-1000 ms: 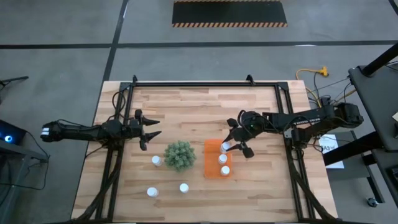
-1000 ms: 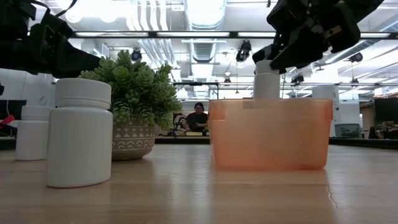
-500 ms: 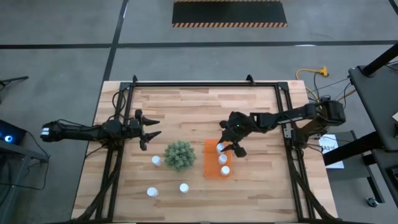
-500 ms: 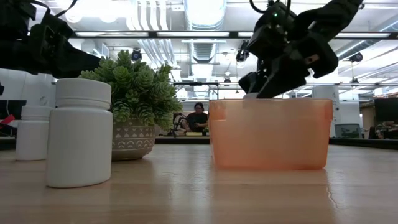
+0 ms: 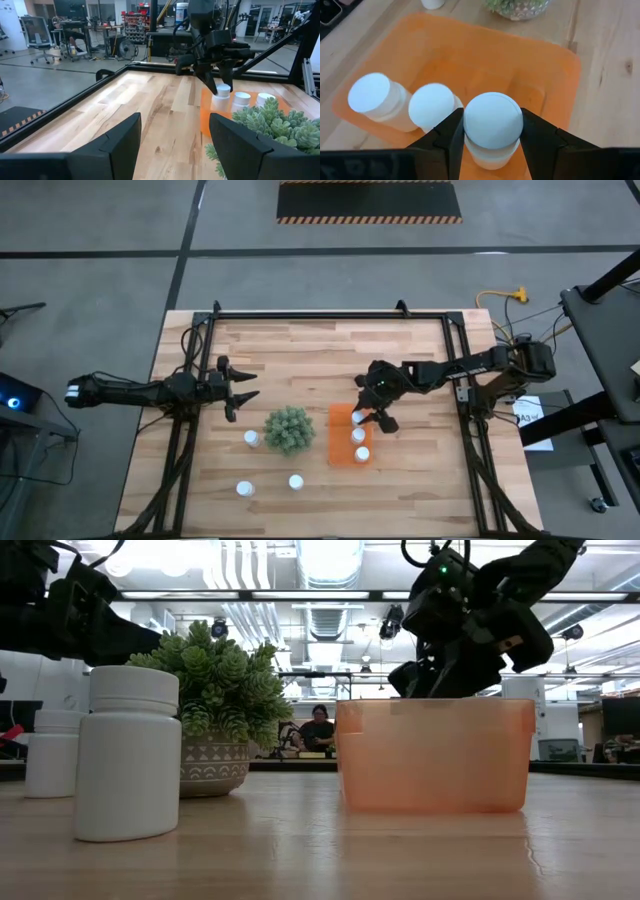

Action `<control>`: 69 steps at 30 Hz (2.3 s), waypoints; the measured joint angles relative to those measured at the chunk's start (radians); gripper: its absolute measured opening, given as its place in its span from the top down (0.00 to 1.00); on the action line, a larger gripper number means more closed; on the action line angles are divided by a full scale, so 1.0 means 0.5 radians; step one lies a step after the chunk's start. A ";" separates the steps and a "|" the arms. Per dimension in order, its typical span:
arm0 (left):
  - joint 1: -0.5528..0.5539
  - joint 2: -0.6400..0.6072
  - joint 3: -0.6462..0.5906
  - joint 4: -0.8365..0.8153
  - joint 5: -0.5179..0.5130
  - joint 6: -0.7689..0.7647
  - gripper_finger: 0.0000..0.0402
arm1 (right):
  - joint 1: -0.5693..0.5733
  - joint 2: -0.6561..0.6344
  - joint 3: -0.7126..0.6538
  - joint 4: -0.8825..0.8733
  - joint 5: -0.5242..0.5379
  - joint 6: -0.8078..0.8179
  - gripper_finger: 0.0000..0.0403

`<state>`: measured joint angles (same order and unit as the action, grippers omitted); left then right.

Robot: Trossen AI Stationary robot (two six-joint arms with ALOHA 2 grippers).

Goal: Pick and place pill bottles into a basket
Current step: Put the white medicine bottle into the orange bin

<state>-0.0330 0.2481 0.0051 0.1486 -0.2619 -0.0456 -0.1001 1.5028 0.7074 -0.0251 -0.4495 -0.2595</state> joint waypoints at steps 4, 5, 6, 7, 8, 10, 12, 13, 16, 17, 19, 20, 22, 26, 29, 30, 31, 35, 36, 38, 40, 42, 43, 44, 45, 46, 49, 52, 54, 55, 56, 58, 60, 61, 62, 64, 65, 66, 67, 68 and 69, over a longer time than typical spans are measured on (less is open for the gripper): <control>0.000 0.000 0.000 -0.001 0.000 0.000 0.46 | 0.000 0.000 -0.006 -0.004 0.001 -0.013 0.64; 0.001 0.000 0.000 0.000 0.000 0.000 0.46 | 0.000 0.000 -0.006 -0.004 0.001 -0.013 0.64; 0.000 0.000 0.000 0.000 0.000 0.000 0.46 | 0.000 0.000 -0.006 -0.004 0.002 -0.014 0.64; 0.000 0.000 0.000 -0.001 0.000 0.000 0.46 | 0.000 0.000 -0.006 -0.004 0.002 -0.014 0.64; 0.000 0.000 0.000 -0.001 0.000 0.000 0.46 | -0.002 0.000 -0.006 -0.004 0.005 -0.013 0.64; 0.000 0.000 0.000 -0.001 0.000 0.000 0.46 | -0.005 0.000 -0.006 -0.005 0.007 -0.012 0.64; 0.000 0.000 0.000 -0.001 0.000 0.000 0.46 | -0.008 0.000 -0.007 -0.016 0.007 -0.013 0.64; 0.000 0.000 0.000 -0.001 0.000 0.000 0.46 | -0.010 0.000 -0.007 -0.022 0.008 -0.013 0.64; 0.000 0.000 0.000 -0.001 0.000 0.000 0.46 | -0.011 0.000 -0.009 -0.043 0.011 -0.013 0.64; 0.001 0.000 0.000 -0.001 0.000 0.000 0.46 | -0.011 0.000 -0.009 -0.048 0.013 -0.012 0.63; 0.000 0.000 0.000 0.000 0.000 0.000 0.46 | -0.011 0.001 -0.009 -0.048 0.014 -0.003 0.61; 0.000 0.000 0.000 -0.001 0.000 0.000 0.46 | -0.011 0.001 -0.009 -0.048 0.015 0.002 0.61; 0.000 0.000 0.000 -0.001 0.000 0.000 0.46 | -0.011 0.001 -0.009 -0.048 0.019 0.002 0.59; 0.000 0.000 0.000 -0.001 0.000 0.000 0.46 | -0.011 0.001 -0.009 -0.048 0.077 0.029 0.58; 0.000 0.000 0.000 -0.001 0.000 0.000 0.46 | -0.011 0.001 -0.009 -0.047 0.115 0.037 0.58; 0.001 0.000 0.000 -0.001 0.000 0.000 0.46 | -0.011 0.001 -0.009 -0.048 0.119 0.043 0.58; 0.000 0.000 0.000 -0.001 0.000 0.000 0.46 | -0.011 0.001 -0.009 -0.048 0.120 0.048 0.58; 0.000 0.000 0.000 -0.001 0.000 0.000 0.46 | -0.011 0.001 -0.009 -0.048 0.120 0.096 0.56; 0.001 0.000 0.000 -0.001 0.000 0.000 0.46 | -0.011 0.001 -0.009 -0.048 0.120 0.115 0.56; 0.000 0.000 0.000 0.000 0.000 0.000 0.46 | -0.011 0.001 -0.009 -0.047 0.120 0.135 0.55; 0.000 0.000 0.000 0.000 0.000 0.000 0.46 | -0.011 0.001 -0.009 -0.047 0.120 0.138 0.54; 0.000 0.000 0.000 -0.001 0.000 0.000 0.46 | -0.011 0.001 -0.009 -0.047 0.120 0.138 0.54; 0.001 0.000 0.000 0.000 0.000 0.000 0.46 | -0.011 0.001 -0.009 -0.047 0.120 0.137 0.54; 0.000 0.000 0.000 0.000 0.000 0.000 0.46 | -0.011 0.001 -0.009 -0.046 0.120 0.138 0.54; 0.000 0.000 0.000 -0.001 0.000 0.000 0.46 | -0.011 0.001 -0.009 -0.047 0.120 0.138 0.54; 0.000 0.000 0.000 -0.001 0.000 0.000 0.46 | -0.011 0.000 -0.009 -0.047 0.120 0.137 0.54; 0.001 0.000 0.000 -0.001 0.000 0.000 0.46 | -0.011 0.000 0.001 -0.050 0.120 0.138 0.54; 0.000 0.000 0.000 0.000 0.000 0.000 0.46 | -0.011 -0.008 0.022 -0.050 0.120 0.134 0.55; 0.001 0.000 0.000 0.000 0.000 0.000 0.46 | -0.011 -0.009 0.042 -0.058 0.120 0.139 0.55; 0.000 0.001 0.000 0.000 0.000 0.000 0.46 | -0.011 -0.011 0.047 -0.060 0.120 0.145 0.55; 0.000 0.001 0.000 0.000 0.000 0.000 0.46 | -0.011 -0.014 0.053 -0.063 0.120 0.147 0.55; 0.000 0.001 0.000 0.000 0.000 0.000 0.46 | -0.011 -0.019 0.068 -0.063 0.120 0.147 0.54; 0.000 0.000 0.000 0.000 0.000 0.000 0.46 | -0.011 -0.020 0.082 -0.062 0.120 0.148 0.54; 0.000 0.001 0.000 0.000 0.000 0.000 0.46 | -0.011 -0.020 0.089 -0.062 0.119 0.148 0.54; 0.000 0.001 0.000 0.000 0.000 0.000 0.46 | -0.011 -0.020 0.096 -0.062 0.120 0.148 0.54; 0.000 0.001 0.000 0.000 0.000 0.000 0.46 | -0.010 -0.021 0.109 -0.057 0.119 0.147 0.54; 0.001 0.000 0.000 0.000 0.000 0.000 0.46 | -0.010 -0.021 0.112 -0.050 0.119 0.151 0.54; 0.001 0.001 -0.001 -0.001 0.000 0.000 0.46 | -0.010 -0.021 0.112 -0.038 0.119 0.152 0.54; 0.000 0.001 0.000 0.000 0.000 0.000 0.46 | -0.010 -0.021 0.112 -0.029 0.119 0.152 0.54; 0.000 0.001 0.000 -0.001 0.001 0.001 0.46 | -0.010 -0.021 0.112 -0.023 0.119 0.151 0.54; 0.001 0.001 0.000 -0.001 0.000 0.000 0.46 | -0.010 -0.021 0.112 -0.020 0.119 0.152 0.55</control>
<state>-0.0326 0.2485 0.0051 0.1482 -0.2619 -0.0456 -0.1051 1.4921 0.7635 -0.0353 -0.3901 -0.1837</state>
